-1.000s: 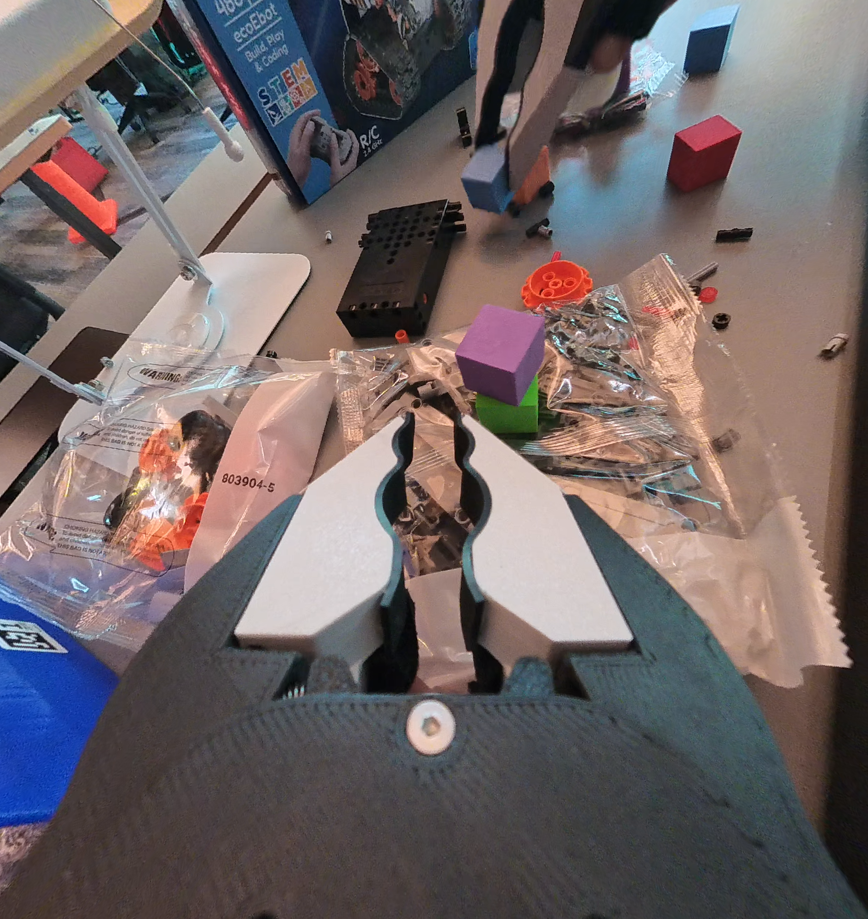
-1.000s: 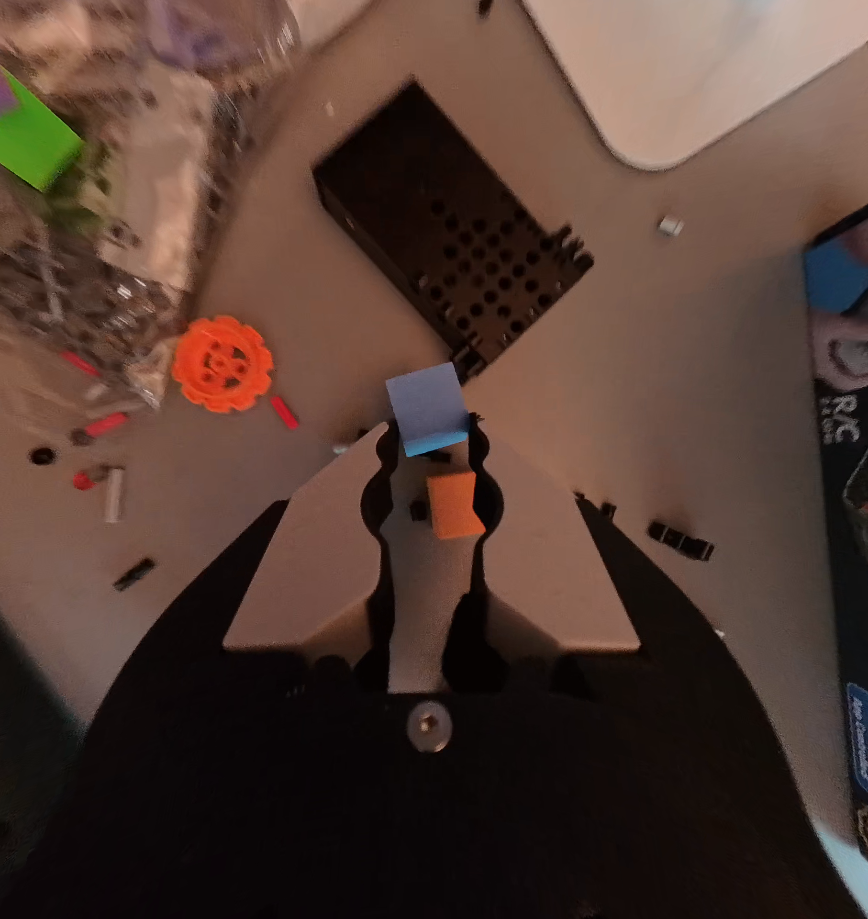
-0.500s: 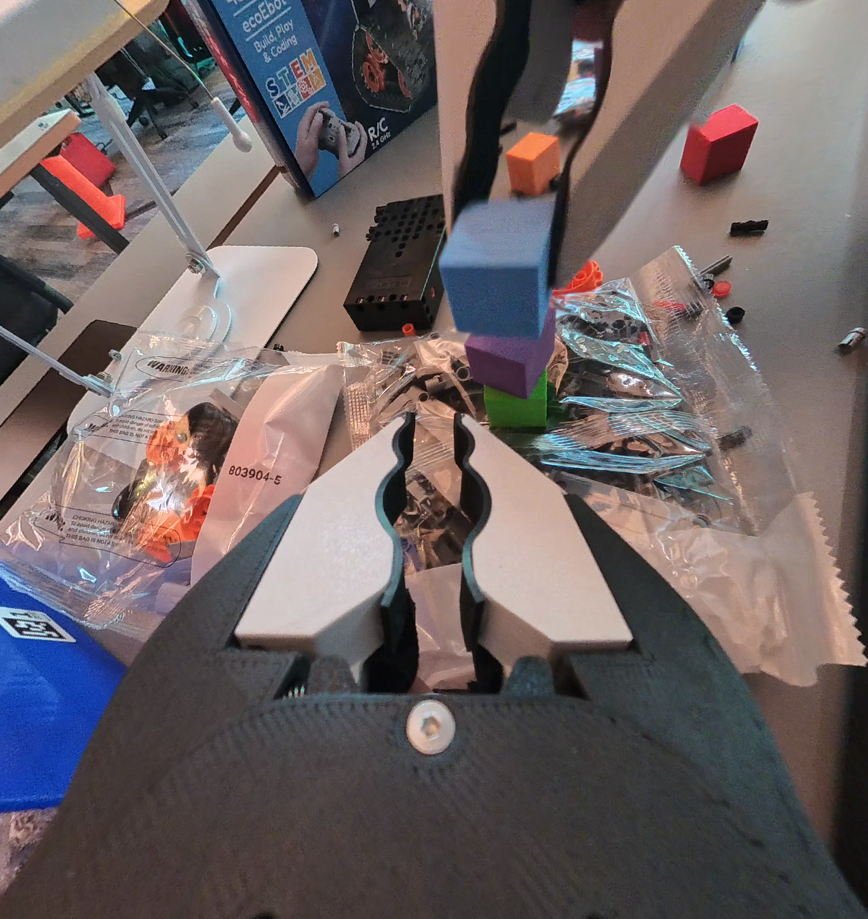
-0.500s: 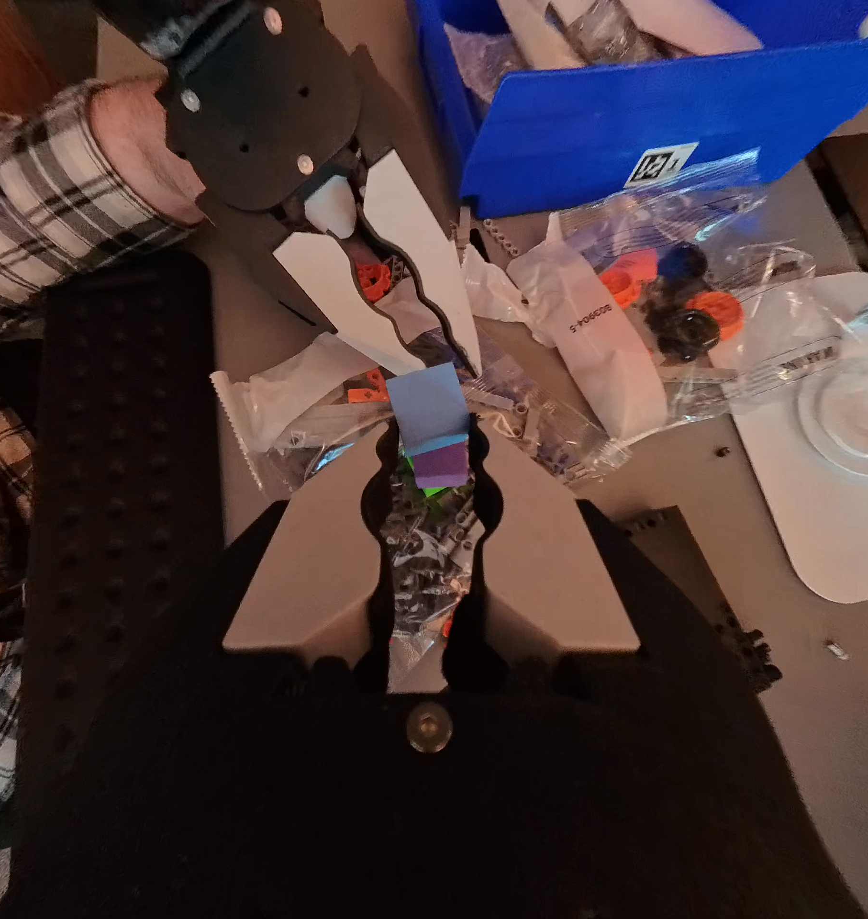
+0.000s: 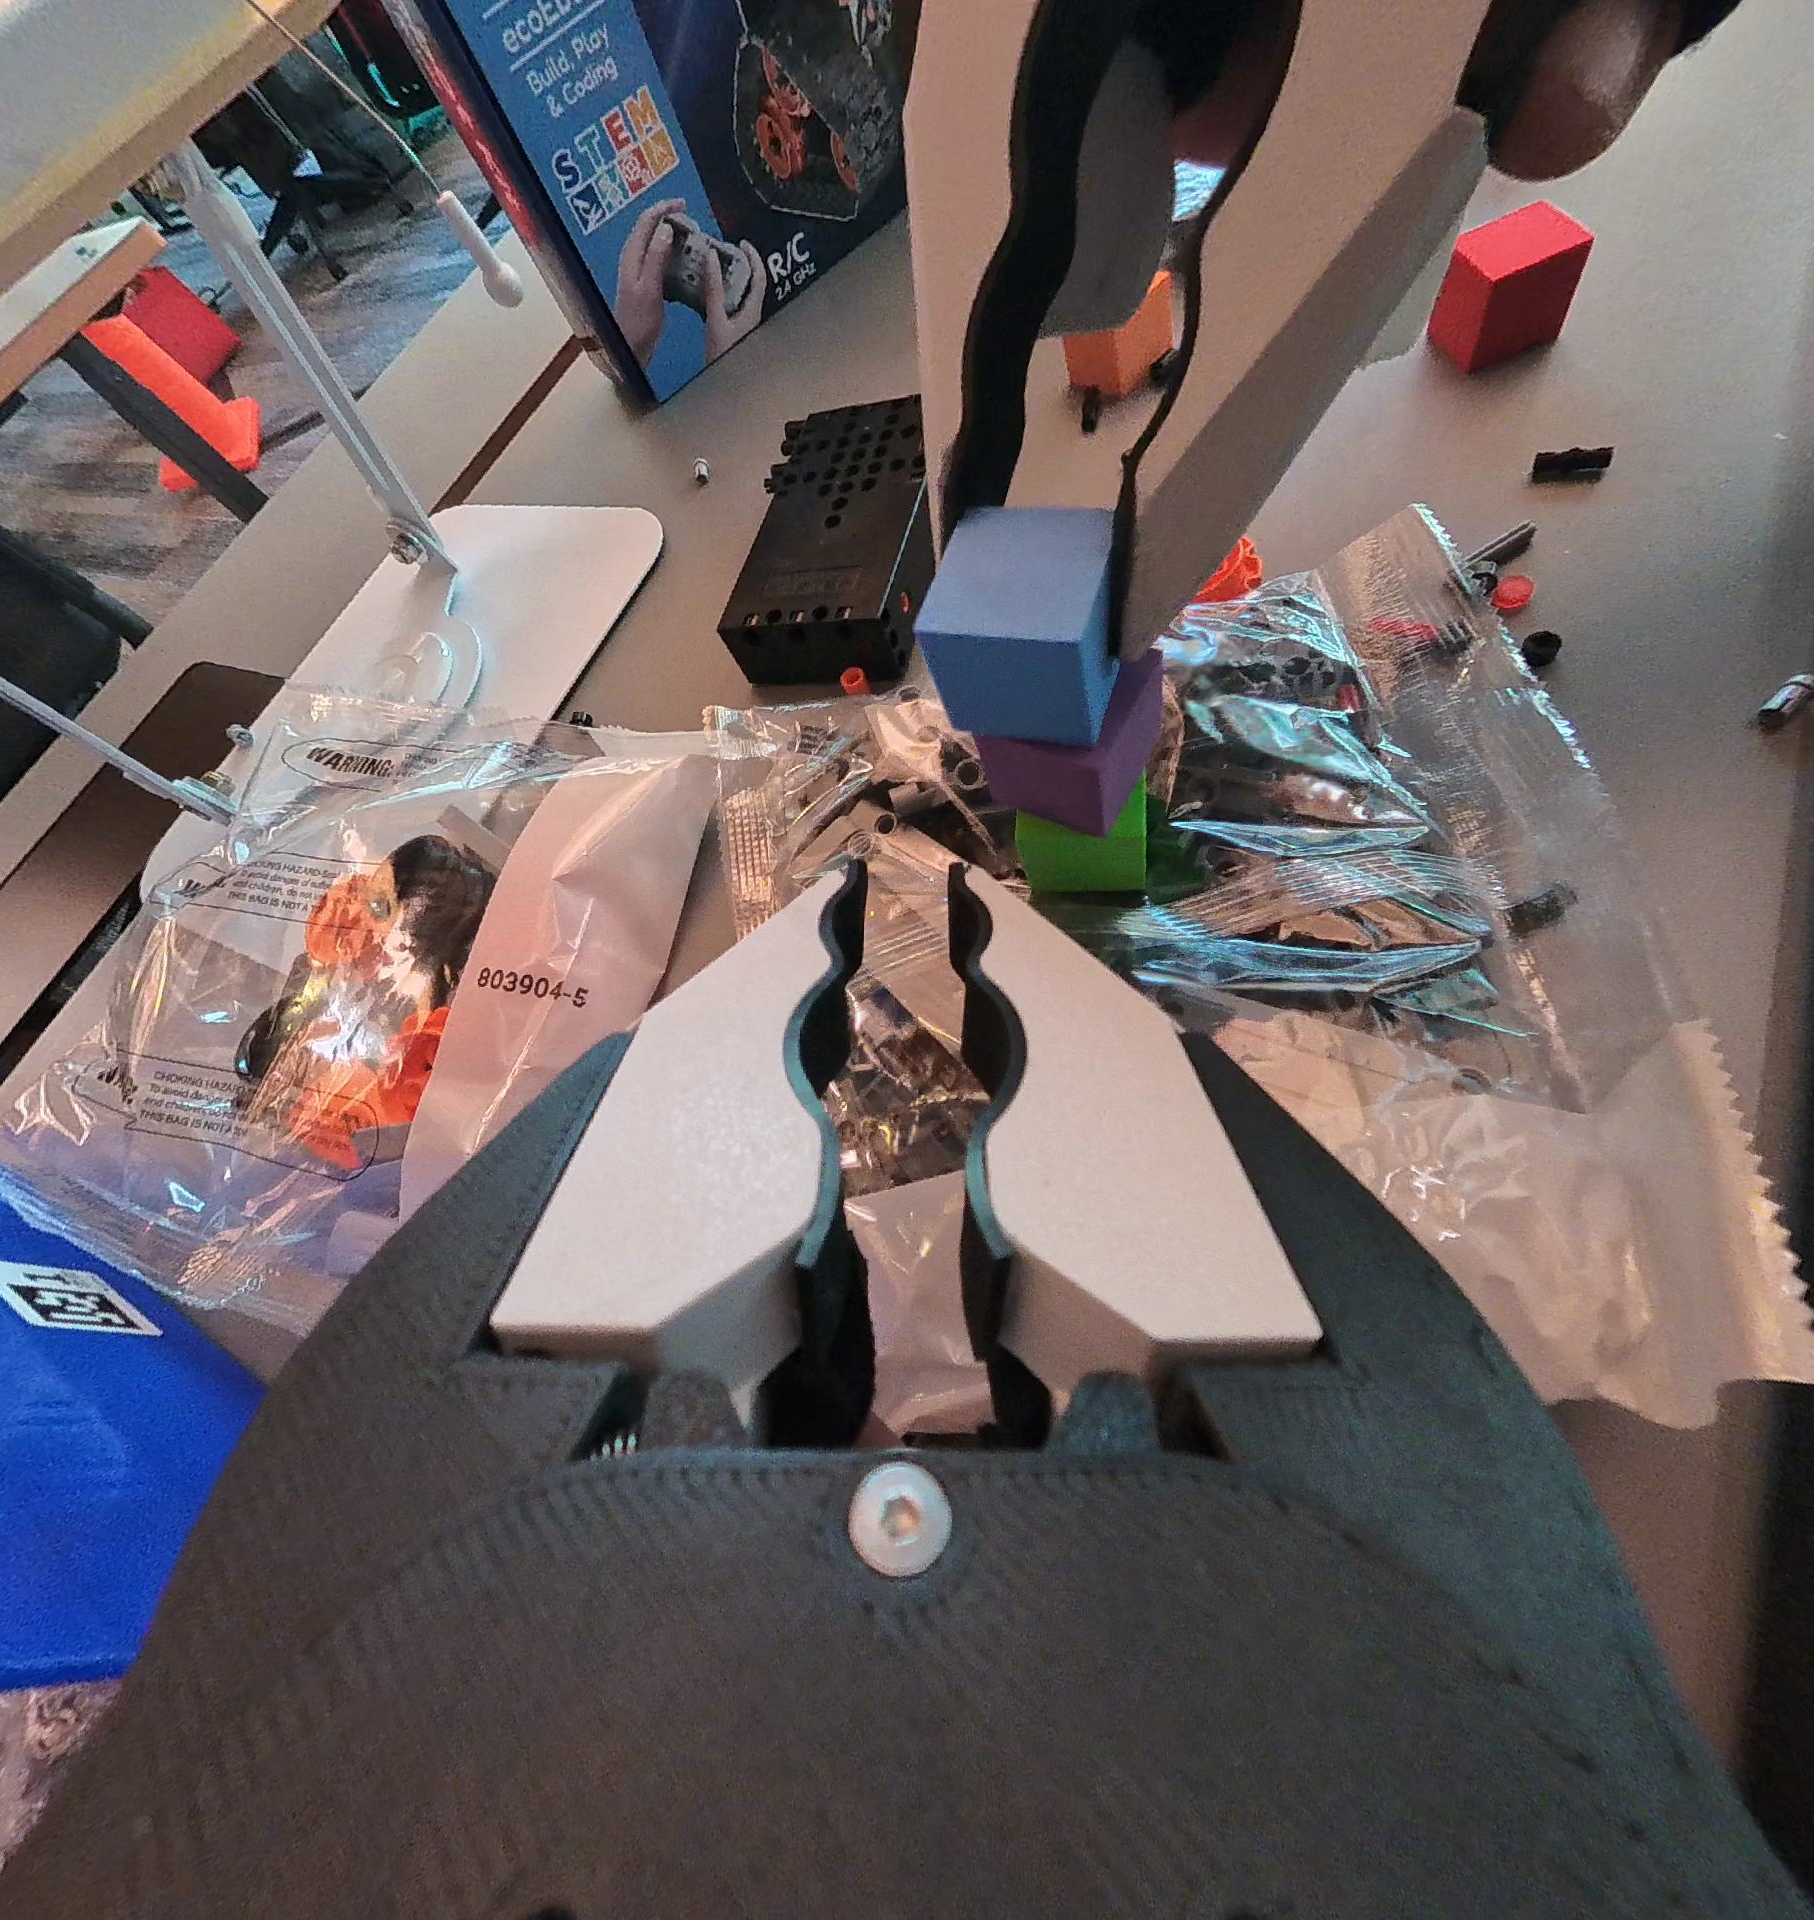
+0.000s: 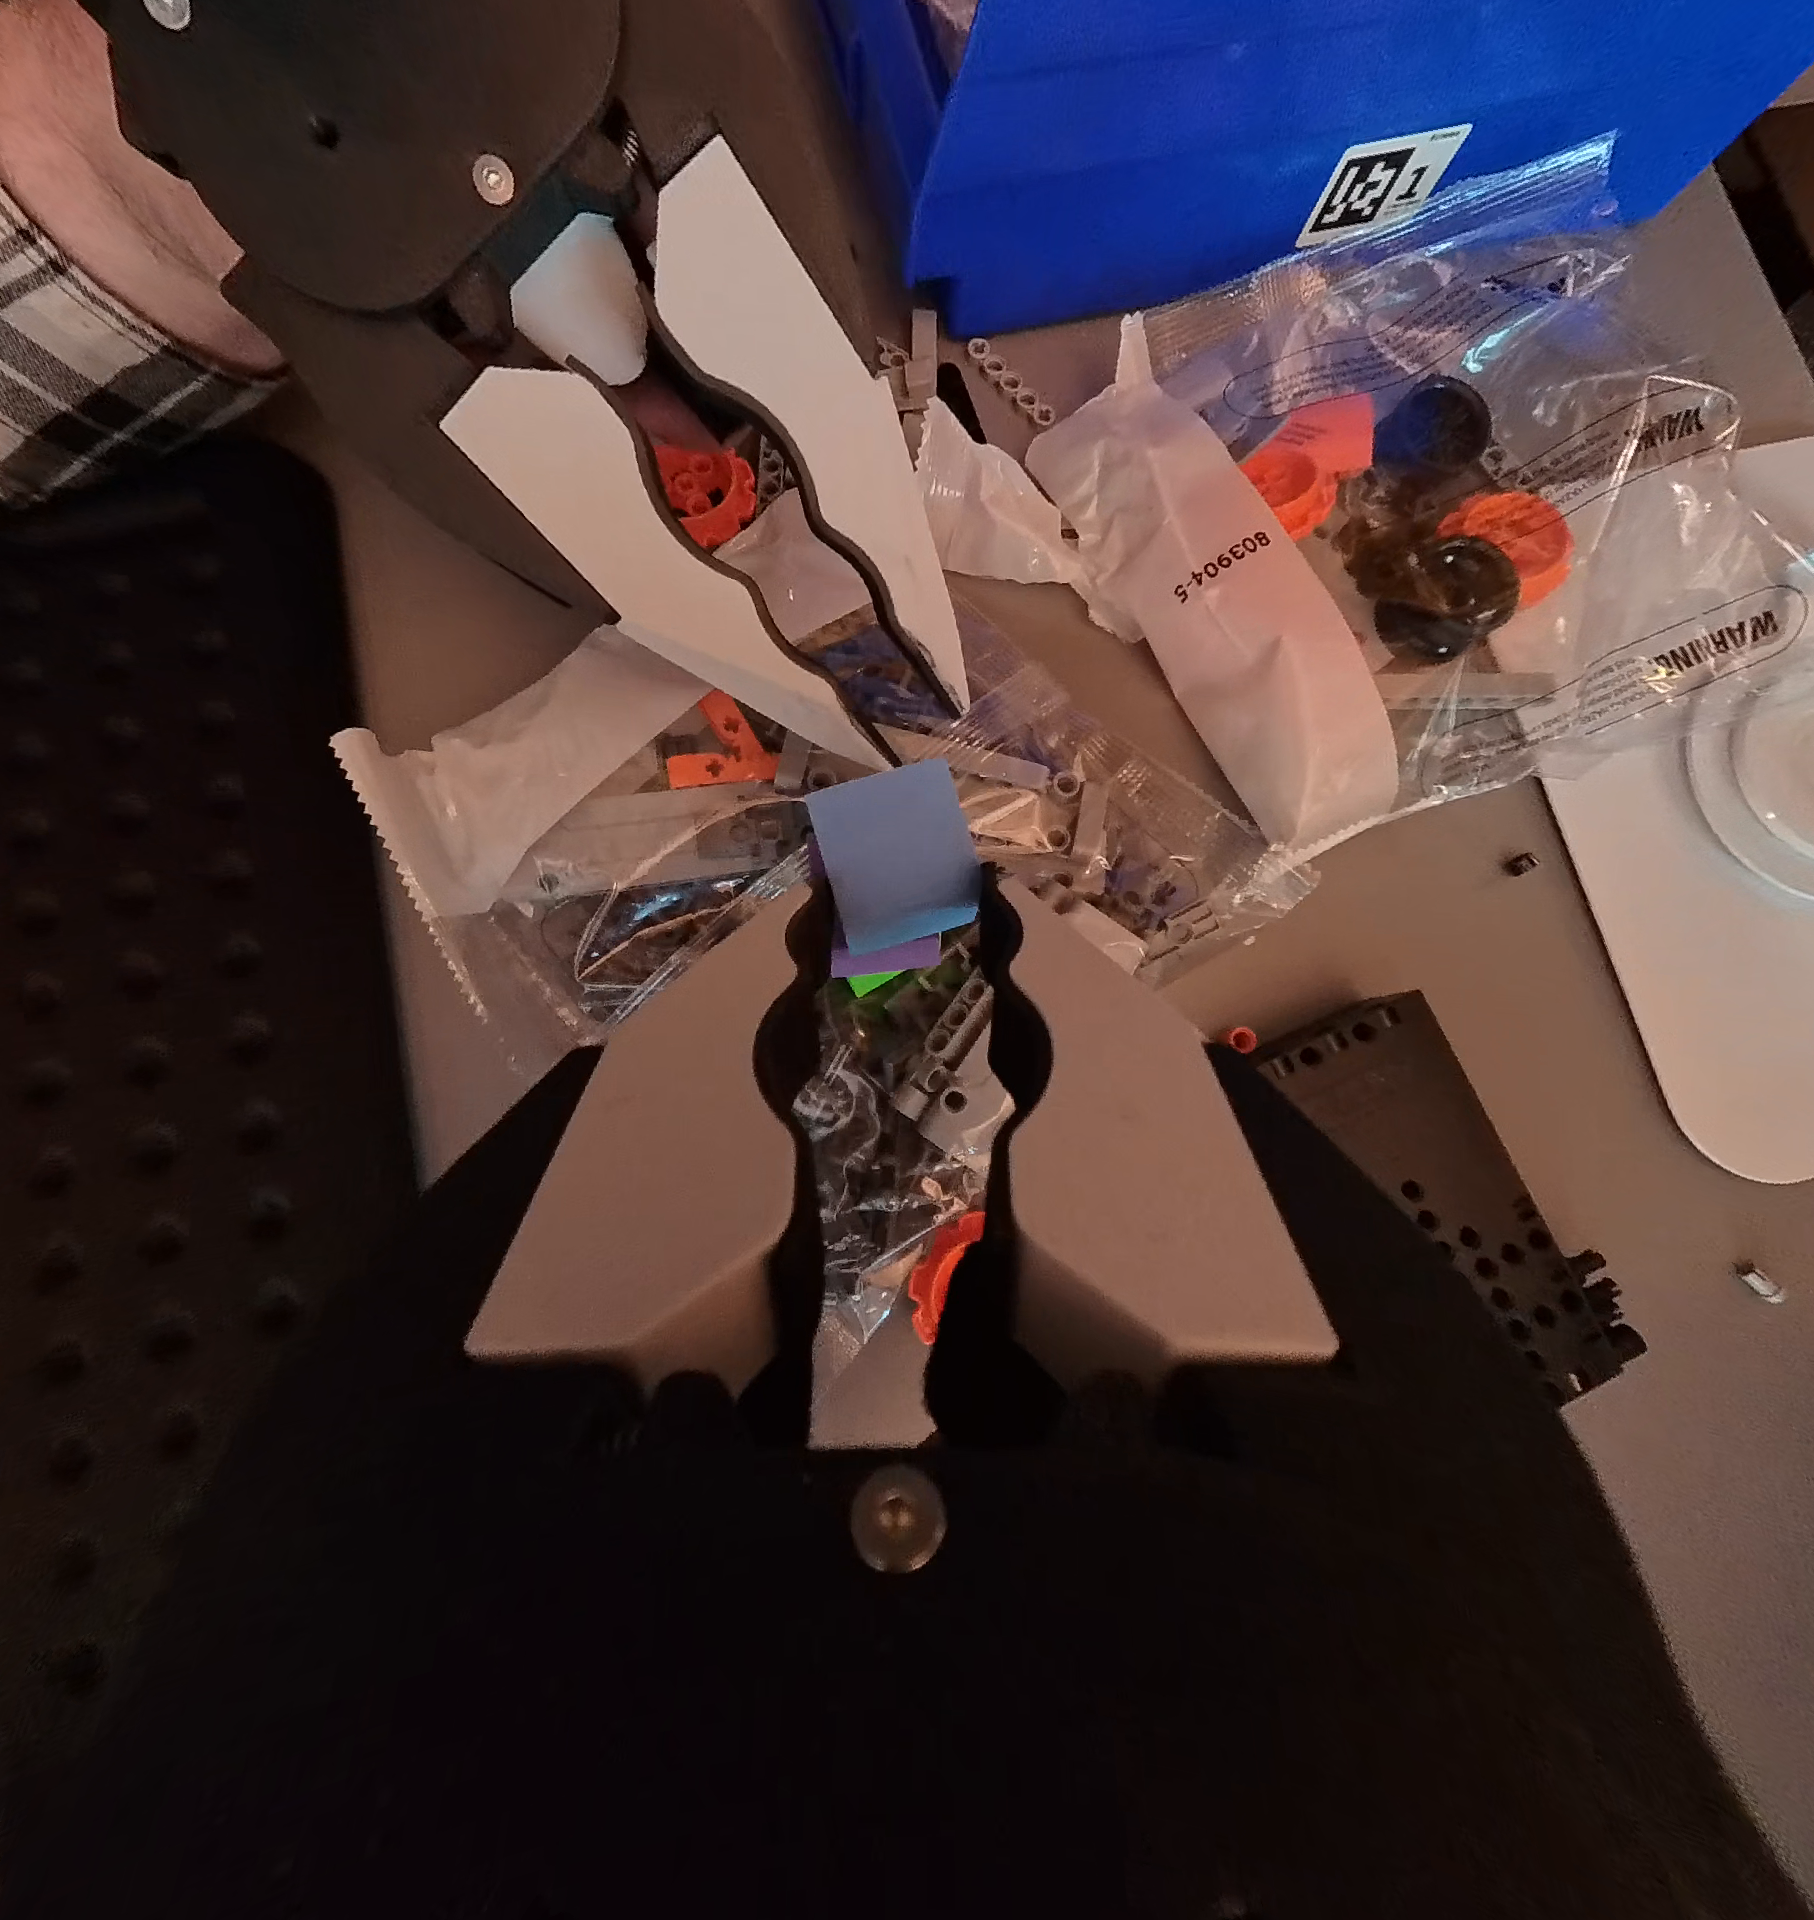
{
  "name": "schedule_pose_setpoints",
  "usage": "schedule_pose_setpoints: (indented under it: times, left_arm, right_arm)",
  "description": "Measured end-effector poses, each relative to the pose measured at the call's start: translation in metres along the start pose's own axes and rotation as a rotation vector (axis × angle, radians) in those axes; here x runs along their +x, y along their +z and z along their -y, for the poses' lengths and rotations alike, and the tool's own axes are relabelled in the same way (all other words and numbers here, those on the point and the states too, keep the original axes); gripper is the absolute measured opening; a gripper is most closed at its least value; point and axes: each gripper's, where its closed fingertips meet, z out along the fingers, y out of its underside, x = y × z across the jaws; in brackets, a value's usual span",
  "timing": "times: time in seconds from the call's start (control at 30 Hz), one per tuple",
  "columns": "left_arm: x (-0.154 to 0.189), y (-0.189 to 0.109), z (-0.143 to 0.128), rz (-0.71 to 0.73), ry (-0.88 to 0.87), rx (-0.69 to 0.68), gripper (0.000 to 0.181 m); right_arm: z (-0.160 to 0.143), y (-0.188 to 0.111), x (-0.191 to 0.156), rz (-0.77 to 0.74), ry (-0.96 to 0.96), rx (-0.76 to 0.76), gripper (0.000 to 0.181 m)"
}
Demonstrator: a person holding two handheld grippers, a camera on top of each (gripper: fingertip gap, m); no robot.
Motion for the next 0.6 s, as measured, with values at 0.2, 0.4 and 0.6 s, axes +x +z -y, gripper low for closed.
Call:
schedule_pose_setpoints:
  times: [0.2,0.4,0.6]
  left_arm:
    - [-0.001,0.0,0.0,0.003,-0.005,0.001,0.014]
    - [-0.007,-0.006,0.006,0.027,-0.027,0.038,0.014]
    - [-0.018,-0.01,0.01,0.074,-0.053,0.061,0.011]
  right_arm:
    - [0.002,-0.001,-0.001,-0.007,-0.004,0.009,0.037]
    - [-0.006,-0.044,0.023,-0.111,0.034,0.063,0.047]
    - [-0.116,-0.117,0.097,-0.406,0.233,-0.119,0.047]
